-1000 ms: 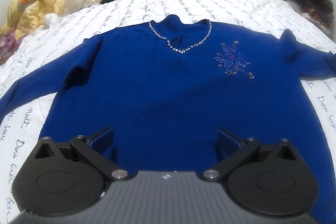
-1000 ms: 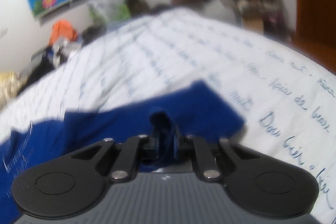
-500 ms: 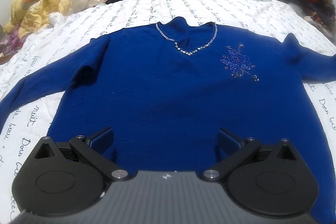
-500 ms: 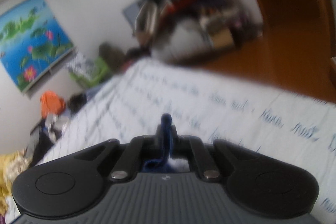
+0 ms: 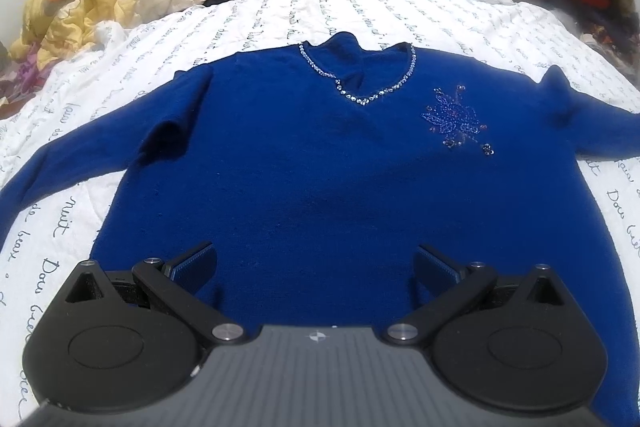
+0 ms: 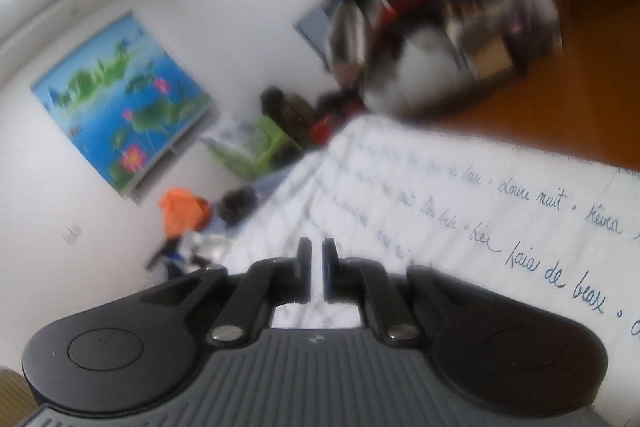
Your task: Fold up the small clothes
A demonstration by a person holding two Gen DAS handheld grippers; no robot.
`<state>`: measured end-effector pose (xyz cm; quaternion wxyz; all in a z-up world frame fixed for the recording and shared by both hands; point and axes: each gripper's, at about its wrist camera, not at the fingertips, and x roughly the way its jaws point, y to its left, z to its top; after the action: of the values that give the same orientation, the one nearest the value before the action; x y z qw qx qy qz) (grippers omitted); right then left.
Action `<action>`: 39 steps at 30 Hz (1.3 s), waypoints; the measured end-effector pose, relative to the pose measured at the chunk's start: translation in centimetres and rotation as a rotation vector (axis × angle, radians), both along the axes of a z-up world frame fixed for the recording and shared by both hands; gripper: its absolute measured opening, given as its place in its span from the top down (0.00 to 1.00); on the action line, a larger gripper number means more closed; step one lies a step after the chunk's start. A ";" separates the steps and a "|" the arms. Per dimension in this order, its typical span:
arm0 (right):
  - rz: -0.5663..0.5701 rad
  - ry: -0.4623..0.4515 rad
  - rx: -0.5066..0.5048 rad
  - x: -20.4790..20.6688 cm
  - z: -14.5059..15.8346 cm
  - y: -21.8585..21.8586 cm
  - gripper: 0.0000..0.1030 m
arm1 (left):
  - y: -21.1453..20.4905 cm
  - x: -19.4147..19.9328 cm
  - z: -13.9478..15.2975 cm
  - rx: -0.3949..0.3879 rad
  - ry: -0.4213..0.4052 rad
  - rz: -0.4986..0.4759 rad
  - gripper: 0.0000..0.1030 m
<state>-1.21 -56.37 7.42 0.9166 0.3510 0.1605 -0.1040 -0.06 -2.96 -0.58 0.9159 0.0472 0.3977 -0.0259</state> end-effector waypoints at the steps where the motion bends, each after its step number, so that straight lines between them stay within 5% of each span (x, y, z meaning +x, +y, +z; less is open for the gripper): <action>1: -0.011 0.040 -0.047 0.4 -0.4 0.3 0.91 | 0.1 0.0 0.1 -0.001 -0.002 0.001 0.00; 3: -0.035 0.146 -0.091 1.1 -1.9 0.7 0.79 | 0.3 -0.1 0.1 -0.005 -0.007 0.007 0.00; 6: -0.076 0.256 -0.098 1.0 -5.0 0.7 0.16 | 0.7 0.2 0.0 -0.016 0.003 0.020 0.00; 9: -0.098 0.294 -0.049 -0.1 -7.7 0.5 0.15 | 0.7 0.3 -0.1 -0.022 0.012 0.017 0.00; 13: -0.120 0.258 0.161 -2.0 -11.1 -0.3 0.15 | 0.4 0.1 -0.1 -0.015 0.007 0.009 0.00; 20: -0.111 0.224 0.150 -1.2 -11.2 1.1 0.23 | -0.2 -0.1 -0.2 0.003 0.006 -0.007 0.00; 24: -0.122 0.238 0.203 -0.4 -11.9 0.1 0.74 | 0.3 0.0 -0.1 0.002 0.005 0.007 0.00; 27: -0.136 0.208 0.214 -0.8 -11.7 -0.2 0.92 | 0.8 0.1 -0.2 -0.011 0.011 0.024 0.00; 39: -0.208 -0.083 -0.057 -3.3 0.5 1.9 0.94 | 1.3 -0.1 0.1 -0.015 0.000 0.028 0.00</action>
<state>-4.52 -54.44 7.89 0.9164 0.3437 0.0820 -0.1882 -0.12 -1.63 -0.47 0.9164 0.0347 0.3983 -0.0160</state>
